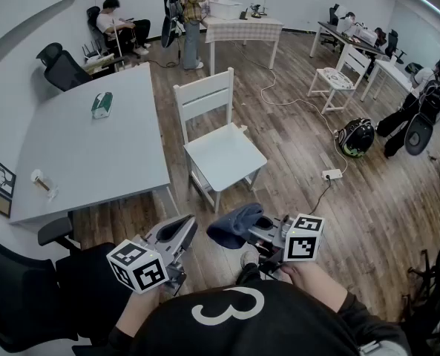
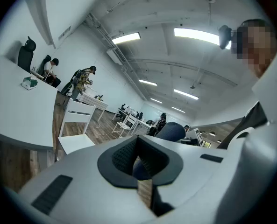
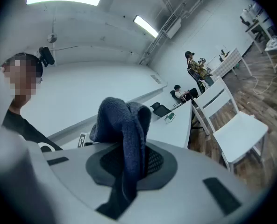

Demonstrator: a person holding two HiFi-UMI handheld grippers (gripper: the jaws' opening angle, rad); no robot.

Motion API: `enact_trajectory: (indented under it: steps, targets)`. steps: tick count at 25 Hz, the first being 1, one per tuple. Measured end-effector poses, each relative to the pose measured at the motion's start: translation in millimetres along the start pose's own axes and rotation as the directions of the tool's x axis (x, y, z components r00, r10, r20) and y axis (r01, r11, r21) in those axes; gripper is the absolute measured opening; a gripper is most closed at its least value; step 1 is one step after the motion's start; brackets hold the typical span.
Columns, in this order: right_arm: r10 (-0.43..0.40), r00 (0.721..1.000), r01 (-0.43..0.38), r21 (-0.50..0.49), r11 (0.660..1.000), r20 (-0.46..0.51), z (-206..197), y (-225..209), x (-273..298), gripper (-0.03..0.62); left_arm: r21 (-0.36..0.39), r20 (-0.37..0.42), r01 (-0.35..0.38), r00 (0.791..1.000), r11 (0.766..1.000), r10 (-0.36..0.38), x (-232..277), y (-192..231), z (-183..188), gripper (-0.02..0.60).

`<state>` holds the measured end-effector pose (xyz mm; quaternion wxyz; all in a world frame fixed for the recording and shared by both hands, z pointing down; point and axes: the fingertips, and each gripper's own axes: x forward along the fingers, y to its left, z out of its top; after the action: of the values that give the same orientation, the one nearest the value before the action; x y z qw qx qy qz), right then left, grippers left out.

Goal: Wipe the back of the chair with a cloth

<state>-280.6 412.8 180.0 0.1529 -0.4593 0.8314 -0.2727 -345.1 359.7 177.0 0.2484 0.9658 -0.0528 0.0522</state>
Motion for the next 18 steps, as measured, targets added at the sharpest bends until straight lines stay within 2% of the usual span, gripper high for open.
enact_trajectory:
  steps: [9, 13, 18]
  targets:
    - [-0.036, 0.999, 0.037, -0.003, 0.999, 0.035, 24.0, -40.0, -25.6, 0.051, 0.001, -0.037, 0.013, 0.999, 1.000, -0.013, 52.3, -0.6, -1.2, 0.014]
    - [-0.057, 0.997, 0.055, 0.034, 0.998, 0.046, 35.4, -77.0, -39.1, 0.051, -0.010, -0.063, 0.012, 0.998, 1.000, -0.013, 90.4, 8.6, -2.9, 0.014]
    - [-0.104, 0.994, 0.103, 0.061, 0.993, 0.015, 56.2, -137.7, -57.1, 0.051, -0.049, -0.106, -0.004, 0.994, 0.999, -0.002, 157.2, 24.8, -7.6, 0.014]
